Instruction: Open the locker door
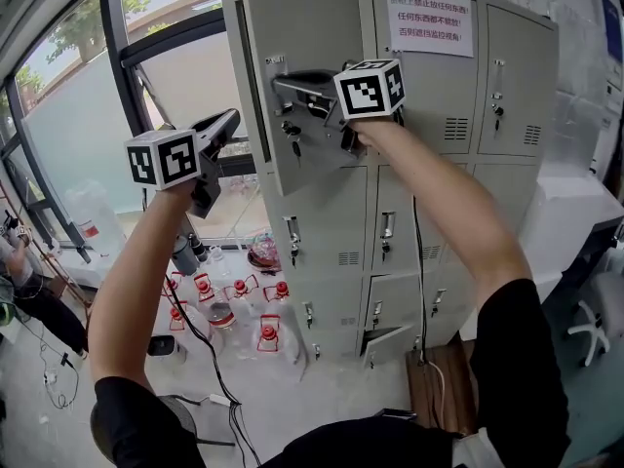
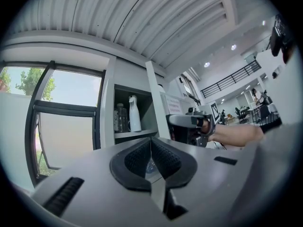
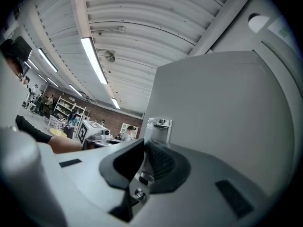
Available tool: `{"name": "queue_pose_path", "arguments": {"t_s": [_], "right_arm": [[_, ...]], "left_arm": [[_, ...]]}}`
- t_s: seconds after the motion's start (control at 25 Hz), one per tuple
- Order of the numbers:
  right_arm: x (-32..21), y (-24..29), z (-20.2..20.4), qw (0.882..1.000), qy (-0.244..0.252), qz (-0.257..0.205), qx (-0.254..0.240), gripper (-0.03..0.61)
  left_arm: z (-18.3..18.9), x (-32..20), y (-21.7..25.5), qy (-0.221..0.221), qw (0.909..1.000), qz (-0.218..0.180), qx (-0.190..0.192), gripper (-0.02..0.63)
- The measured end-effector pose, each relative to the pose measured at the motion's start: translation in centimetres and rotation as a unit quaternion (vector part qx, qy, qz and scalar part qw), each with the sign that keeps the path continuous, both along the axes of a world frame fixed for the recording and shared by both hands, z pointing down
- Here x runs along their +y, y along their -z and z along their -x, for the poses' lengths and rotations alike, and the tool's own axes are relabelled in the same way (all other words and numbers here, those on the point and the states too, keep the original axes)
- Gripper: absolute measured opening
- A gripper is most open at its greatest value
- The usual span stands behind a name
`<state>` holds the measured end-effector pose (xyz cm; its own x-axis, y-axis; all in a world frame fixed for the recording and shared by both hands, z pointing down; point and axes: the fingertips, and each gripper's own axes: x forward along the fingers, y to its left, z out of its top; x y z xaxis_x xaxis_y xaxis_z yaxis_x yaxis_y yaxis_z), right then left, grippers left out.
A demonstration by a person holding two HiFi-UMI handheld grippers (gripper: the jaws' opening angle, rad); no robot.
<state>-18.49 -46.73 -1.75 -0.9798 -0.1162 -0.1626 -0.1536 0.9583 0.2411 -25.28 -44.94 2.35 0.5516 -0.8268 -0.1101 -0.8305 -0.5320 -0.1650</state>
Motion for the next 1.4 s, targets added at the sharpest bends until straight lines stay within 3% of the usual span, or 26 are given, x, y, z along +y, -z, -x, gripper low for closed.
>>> {"name": "queue_pose_path", "arguments": {"t_s": [0.64,1.4], "right_arm": [[2.7,-0.1,-4.1,0.992,0.119,-0.026,0.014,0.032],[4.9,-0.1,-10.4,0.973,0.232,-0.008,0.004,0.032]], "left_arm": [[-4.6,1.9,1.9,0.066,0.9974,-0.030,-0.007,0.017],[-10.1,4.7,1.2,0.093,0.9953,-0.028,-0.001,0.017]]}}
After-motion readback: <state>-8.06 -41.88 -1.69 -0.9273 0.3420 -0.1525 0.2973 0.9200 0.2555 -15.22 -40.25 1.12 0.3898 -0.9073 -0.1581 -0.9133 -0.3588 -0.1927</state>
